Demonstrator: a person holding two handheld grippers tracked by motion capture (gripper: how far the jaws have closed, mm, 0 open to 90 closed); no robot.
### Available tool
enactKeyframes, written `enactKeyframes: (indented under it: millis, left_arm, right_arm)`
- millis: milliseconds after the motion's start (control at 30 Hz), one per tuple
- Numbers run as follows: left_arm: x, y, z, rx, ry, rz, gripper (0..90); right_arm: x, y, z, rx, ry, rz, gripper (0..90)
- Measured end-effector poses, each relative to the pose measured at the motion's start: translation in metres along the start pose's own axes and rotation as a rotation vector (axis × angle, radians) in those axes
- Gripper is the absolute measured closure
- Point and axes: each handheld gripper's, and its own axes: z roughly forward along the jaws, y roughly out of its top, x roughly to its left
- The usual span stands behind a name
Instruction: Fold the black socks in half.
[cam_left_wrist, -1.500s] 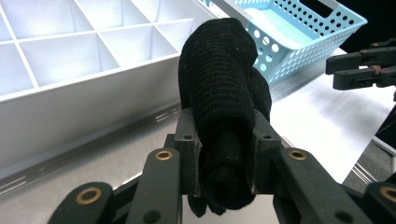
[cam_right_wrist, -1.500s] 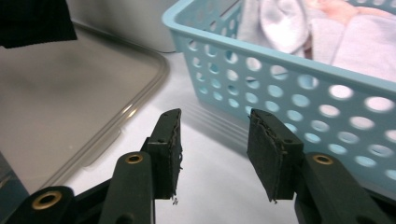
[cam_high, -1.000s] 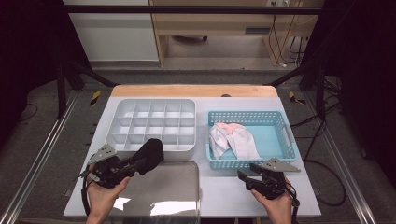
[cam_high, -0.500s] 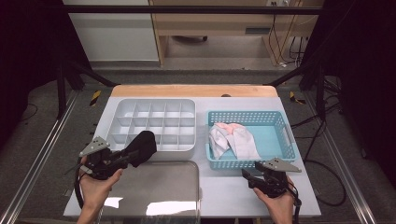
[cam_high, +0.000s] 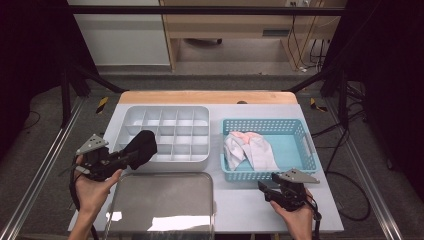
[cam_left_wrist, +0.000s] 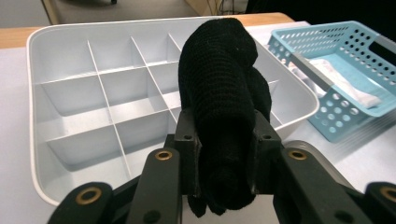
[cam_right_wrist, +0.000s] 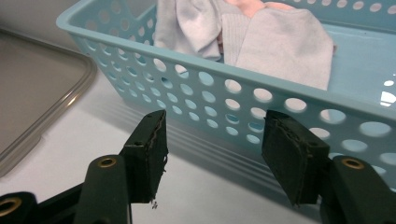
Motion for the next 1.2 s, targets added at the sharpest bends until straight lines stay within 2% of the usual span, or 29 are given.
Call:
enactKeyframes:
  millis: [67, 333, 567, 900, 1033, 1200]
  left_arm:
    - [0.003, 0.003, 0.005, 0.013, 0.019, 0.000, 68.9]
    - [0.022, 0.006, 0.028, 0.053, 0.064, -0.041, 68.9]
    - [0.036, 0.001, 0.048, 0.118, 0.078, -0.067, 69.0]
    - [0.039, -0.009, 0.061, 0.206, 0.111, -0.041, 69.2]
    - [0.041, -0.011, 0.063, 0.235, 0.107, -0.037, 69.4]
    - [0.037, -0.010, 0.067, 0.272, 0.125, -0.005, 69.5]
  right_arm:
    - [0.000, 0.000, 0.000, 0.001, 0.003, -0.002, 40.9]
    - [0.002, -0.001, 0.002, 0.013, 0.013, -0.003, 42.2]
    - [0.003, -0.001, 0.003, 0.022, 0.020, -0.001, 42.9]
    - [0.004, -0.002, 0.004, 0.033, 0.029, -0.002, 43.1]
    - [0.004, -0.002, 0.005, 0.036, 0.027, -0.001, 43.1]
    - [0.004, -0.002, 0.008, 0.047, 0.028, -0.001, 43.2]
